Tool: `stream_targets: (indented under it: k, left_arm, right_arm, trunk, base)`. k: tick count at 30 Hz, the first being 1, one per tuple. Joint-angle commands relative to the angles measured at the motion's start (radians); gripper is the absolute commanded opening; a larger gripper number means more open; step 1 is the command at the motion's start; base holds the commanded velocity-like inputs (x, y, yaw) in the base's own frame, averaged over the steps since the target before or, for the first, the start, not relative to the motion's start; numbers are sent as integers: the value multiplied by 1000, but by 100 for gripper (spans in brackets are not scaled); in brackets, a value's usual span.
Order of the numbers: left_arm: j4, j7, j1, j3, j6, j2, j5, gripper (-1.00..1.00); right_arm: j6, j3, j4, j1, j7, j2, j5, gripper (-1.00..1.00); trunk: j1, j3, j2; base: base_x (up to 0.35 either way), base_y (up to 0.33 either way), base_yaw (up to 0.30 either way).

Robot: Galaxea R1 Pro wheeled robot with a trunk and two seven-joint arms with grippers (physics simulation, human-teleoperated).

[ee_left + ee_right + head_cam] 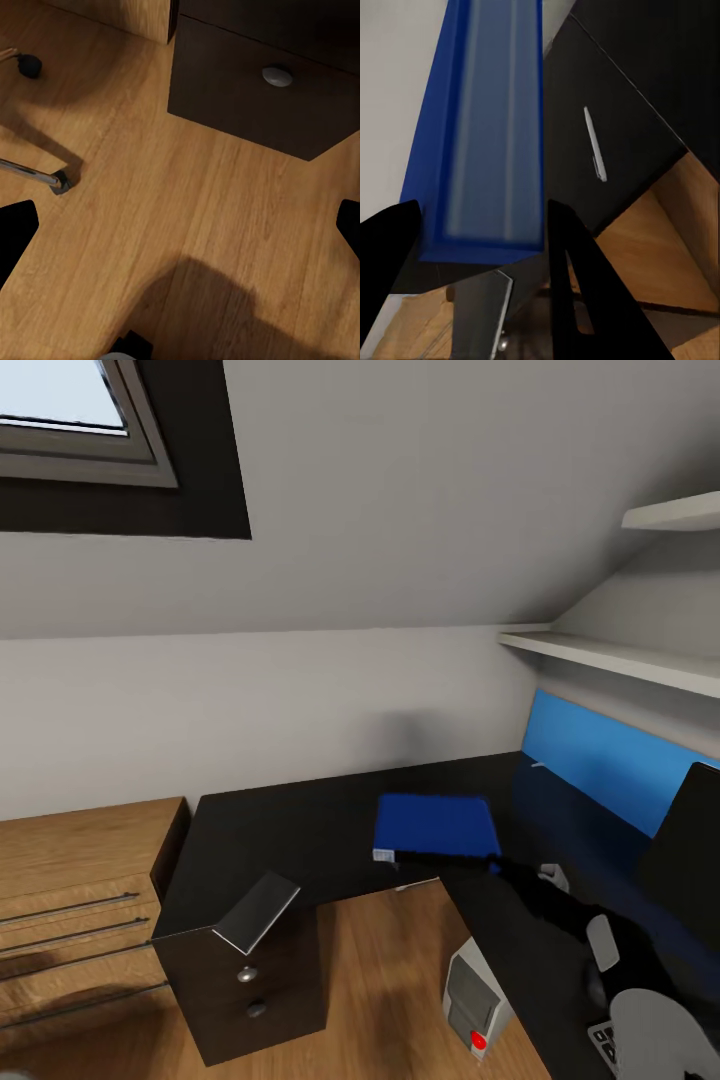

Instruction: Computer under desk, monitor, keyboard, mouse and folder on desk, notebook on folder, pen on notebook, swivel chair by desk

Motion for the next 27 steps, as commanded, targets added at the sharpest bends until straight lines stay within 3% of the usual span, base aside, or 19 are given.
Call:
stream_targets:
  k: [1,3,7,12,17,27]
  left_arm:
    - [0,0,-1,3,-2,0,-3,100]
    - [0,0,-1,3,-2,0,-3,100]
    - [0,0,-1,3,-2,0,-3,100]
    - [0,0,-1,3,-4,0,-3,100]
    - [0,0,-1,3,-3,0,-3,100]
    - [0,0,-1,3,-3,0,-3,100]
  right_arm:
    - [-9,-10,-2,-1,-6,6,-5,-100]
    - [-33,-16,-5,-1,-14,14,-5,-100]
    - [-151,-23,-3,-1,-111,31,-5,-100]
    - [-267,-39,3,-1,-148,64,-5,-100]
    - [-294,-118,5,-1,-179,83,-5,-100]
    - [-287,-131,7,-1,-114,82,-6,-100]
  trunk:
    - [0,-2,-1]
    - [0,-2,-1]
    - [0,-2,-1]
    - [0,-2,-1]
    - [0,-2,-1]
    - [0,-2,-1]
  base:
    - [0,0,0]
    - [0,0,0]
    - [0,0,0]
    - [0,0,0]
    - [-142,0,0]
    - [-257,0,0]
